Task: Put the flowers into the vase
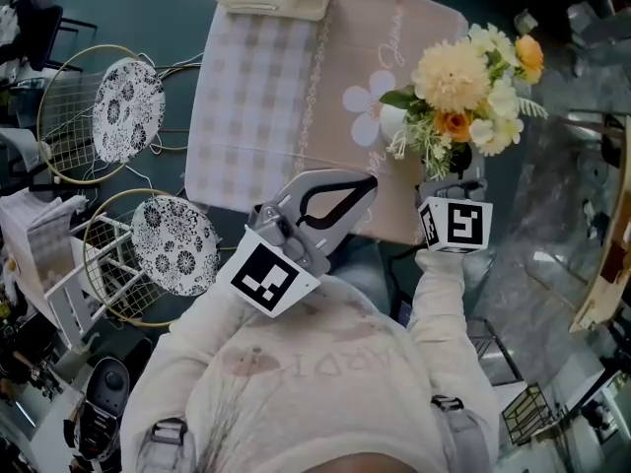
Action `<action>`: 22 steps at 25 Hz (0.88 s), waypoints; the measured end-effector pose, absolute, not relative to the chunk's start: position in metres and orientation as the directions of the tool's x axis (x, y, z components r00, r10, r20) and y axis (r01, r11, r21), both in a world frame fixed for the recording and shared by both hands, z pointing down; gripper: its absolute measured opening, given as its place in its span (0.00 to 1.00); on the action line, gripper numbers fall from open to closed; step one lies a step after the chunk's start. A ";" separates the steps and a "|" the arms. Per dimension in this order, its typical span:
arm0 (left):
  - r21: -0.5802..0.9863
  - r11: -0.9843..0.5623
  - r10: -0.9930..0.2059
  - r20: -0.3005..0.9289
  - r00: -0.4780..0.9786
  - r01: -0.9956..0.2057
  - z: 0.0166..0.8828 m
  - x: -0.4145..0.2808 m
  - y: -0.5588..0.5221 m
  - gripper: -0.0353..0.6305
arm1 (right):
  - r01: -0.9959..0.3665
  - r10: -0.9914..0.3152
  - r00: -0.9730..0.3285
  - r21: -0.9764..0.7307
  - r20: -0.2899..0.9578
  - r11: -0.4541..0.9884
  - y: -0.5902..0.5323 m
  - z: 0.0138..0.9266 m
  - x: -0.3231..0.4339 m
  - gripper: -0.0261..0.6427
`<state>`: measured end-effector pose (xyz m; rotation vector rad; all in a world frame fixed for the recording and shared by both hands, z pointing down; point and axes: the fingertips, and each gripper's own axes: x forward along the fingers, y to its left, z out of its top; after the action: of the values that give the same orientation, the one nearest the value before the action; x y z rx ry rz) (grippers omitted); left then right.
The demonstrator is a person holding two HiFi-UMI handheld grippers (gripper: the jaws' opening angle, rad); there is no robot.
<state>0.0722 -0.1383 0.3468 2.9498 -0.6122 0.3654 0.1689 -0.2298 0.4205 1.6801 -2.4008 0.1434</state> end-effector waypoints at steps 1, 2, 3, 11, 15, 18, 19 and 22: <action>0.055 -0.913 -0.378 0.256 0.890 -0.404 0.347 0.073 -0.138 0.05 | -0.938 -0.915 -0.327 0.040 0.237 0.345 -0.229 0.423 0.169 0.15; 0.055 -0.913 -0.378 0.256 0.890 -0.404 0.348 0.073 -0.138 0.05 | -0.938 -0.912 -0.325 0.041 0.249 0.345 -0.228 0.426 0.168 0.15; 0.055 -0.913 -0.378 0.256 0.890 -0.404 0.348 0.073 -0.138 0.05 | -0.937 -0.909 -0.323 0.042 0.261 0.346 -0.227 0.428 0.168 0.15; 0.055 -0.913 -0.379 0.256 0.889 -0.405 0.345 0.075 -0.135 0.05 | -0.936 -0.899 -0.297 0.090 0.323 0.342 -0.218 0.431 0.170 0.22; 0.052 -0.913 -0.380 0.253 0.890 -0.404 0.346 0.076 -0.133 0.05 | -0.934 -0.895 -0.265 0.136 0.359 0.331 -0.212 0.431 0.172 0.25; 0.052 -0.913 -0.379 0.253 0.890 -0.404 0.346 0.077 -0.132 0.05 | -0.937 -0.898 -0.237 0.158 0.370 0.313 -0.210 0.431 0.174 0.28; 0.051 -0.914 -0.379 0.252 0.890 -0.403 0.345 0.077 -0.131 0.05 | -0.938 -0.900 -0.226 0.166 0.372 0.305 -0.209 0.431 0.175 0.29; 0.050 -0.914 -0.379 0.247 0.892 -0.402 0.343 0.078 -0.130 0.05 | -0.937 -0.902 -0.203 0.193 0.381 0.292 -0.207 0.430 0.174 0.30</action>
<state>0.0775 -0.1302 0.3434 2.9584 -0.6119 0.3551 0.1737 -0.2069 0.4296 1.6456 -2.1470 0.1115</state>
